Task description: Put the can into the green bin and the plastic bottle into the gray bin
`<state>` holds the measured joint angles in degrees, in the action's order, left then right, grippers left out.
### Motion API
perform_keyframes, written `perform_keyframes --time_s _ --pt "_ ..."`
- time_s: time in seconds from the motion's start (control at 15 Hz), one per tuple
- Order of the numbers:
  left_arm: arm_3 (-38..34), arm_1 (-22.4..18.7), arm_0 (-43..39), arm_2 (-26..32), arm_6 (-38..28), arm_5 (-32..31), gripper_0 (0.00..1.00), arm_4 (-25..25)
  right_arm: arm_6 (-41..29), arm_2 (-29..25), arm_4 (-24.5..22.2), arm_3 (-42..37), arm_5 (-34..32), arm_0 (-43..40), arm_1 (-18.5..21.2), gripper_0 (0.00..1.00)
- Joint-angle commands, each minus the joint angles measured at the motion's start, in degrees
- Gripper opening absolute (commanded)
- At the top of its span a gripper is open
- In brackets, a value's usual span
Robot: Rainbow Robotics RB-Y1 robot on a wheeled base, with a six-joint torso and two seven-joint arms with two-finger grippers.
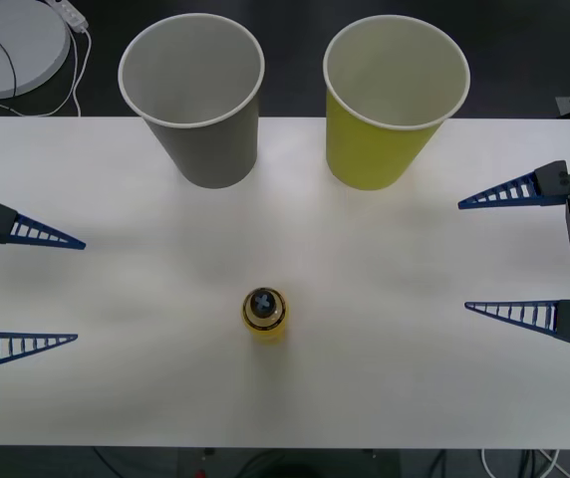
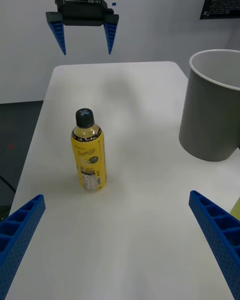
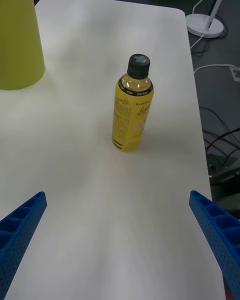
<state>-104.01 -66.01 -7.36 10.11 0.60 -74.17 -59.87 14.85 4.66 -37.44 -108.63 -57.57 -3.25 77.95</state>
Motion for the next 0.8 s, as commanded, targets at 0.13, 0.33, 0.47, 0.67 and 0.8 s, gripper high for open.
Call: perform_keyframes --time_s 0.13,0.33,0.47,0.67,0.8 --pt "1.6 3.3 -1.4 0.0 3.4 0.0 1.0 -0.1 0.0 0.0 0.0 0.0 0.0 0.0 0.0 1.0" --pt "3.4 6.2 -2.0 -0.2 7.1 -0.5 1.0 -0.5 0.0 0.0 0.0 0.0 0.0 0.0 0.0 1.0" --pt "3.5 8.1 -2.3 -0.2 7.9 -0.6 1.0 -2.2 0.0 0.0 0.0 0.0 0.0 0.0 0.0 1.0" --pt "3.5 11.2 -2.7 -0.2 8.3 -1.6 1.0 -4.0 0.0 0.0 0.0 0.0 0.0 0.0 0.0 1.0" --pt "3.5 13.6 -2.7 -0.2 8.4 -2.4 1.0 -5.3 0.0 0.0 0.0 0.0 0.0 0.0 0.0 1.0"
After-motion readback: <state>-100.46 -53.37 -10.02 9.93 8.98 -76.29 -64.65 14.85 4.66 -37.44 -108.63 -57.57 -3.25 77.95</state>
